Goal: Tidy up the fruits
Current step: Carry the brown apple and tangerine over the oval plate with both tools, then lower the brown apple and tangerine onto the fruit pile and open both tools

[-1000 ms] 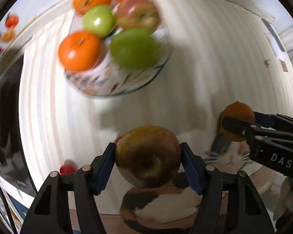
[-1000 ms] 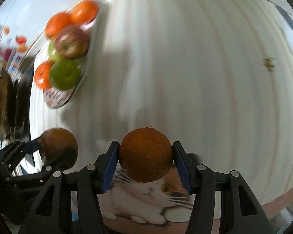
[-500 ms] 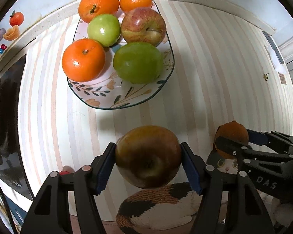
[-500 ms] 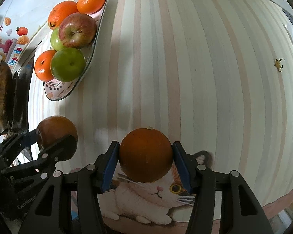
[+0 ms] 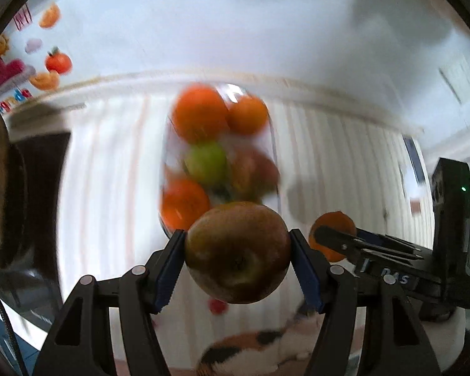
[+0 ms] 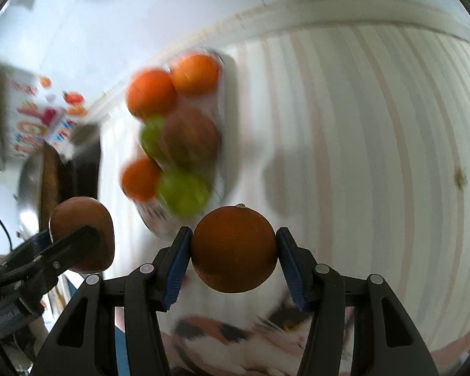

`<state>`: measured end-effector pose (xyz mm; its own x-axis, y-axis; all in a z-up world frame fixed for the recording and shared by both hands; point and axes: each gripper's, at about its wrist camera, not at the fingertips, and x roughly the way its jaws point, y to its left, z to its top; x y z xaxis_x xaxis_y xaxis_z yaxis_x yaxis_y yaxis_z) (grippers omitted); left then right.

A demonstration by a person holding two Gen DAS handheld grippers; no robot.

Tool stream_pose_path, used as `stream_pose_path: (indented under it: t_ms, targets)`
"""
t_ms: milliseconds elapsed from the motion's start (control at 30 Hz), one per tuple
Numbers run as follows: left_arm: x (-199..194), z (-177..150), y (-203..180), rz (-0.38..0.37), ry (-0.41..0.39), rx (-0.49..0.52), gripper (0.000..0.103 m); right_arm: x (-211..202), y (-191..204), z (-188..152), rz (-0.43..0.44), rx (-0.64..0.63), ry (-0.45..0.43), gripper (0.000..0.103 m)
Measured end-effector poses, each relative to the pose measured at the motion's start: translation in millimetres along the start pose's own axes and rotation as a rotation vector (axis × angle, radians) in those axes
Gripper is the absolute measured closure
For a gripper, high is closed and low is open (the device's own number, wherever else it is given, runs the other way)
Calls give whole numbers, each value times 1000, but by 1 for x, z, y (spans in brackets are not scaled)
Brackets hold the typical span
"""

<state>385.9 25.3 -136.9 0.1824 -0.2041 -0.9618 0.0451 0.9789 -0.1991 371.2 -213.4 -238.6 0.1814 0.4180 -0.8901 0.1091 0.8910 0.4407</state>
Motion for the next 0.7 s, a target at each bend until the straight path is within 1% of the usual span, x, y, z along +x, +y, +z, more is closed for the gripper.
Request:
stream_pose_path:
  t_ms: [67, 100, 133, 200, 300, 467, 600, 700]
  targets:
    - [-1, 17, 12, 28, -20, -18, 40, 0, 10, 20, 5, -3, -23, 46]
    - [3, 29, 20, 35, -19, -30, 40, 3, 16, 34, 4, -8, -33, 46]
    - [6, 33, 25, 40, -14, -39, 40, 5, 20, 43, 6, -6, -35, 46]
    - [19, 48, 36, 59, 4, -62, 40, 15, 26, 67, 7, 1, -33, 46]
    - [42, 64, 52, 80, 44, -83, 40, 29, 35, 93, -21, -19, -34, 46]
    - [78, 71, 68, 108, 106, -107, 40, 48, 38, 113, -68, -45, -13, 46]
    - [93, 69, 75, 79, 130, -129, 40, 64, 40, 117, -97, -58, 5, 46]
    - [104, 62, 76, 53, 145, -141, 39, 72, 40, 118, -101, -61, 3, 46]
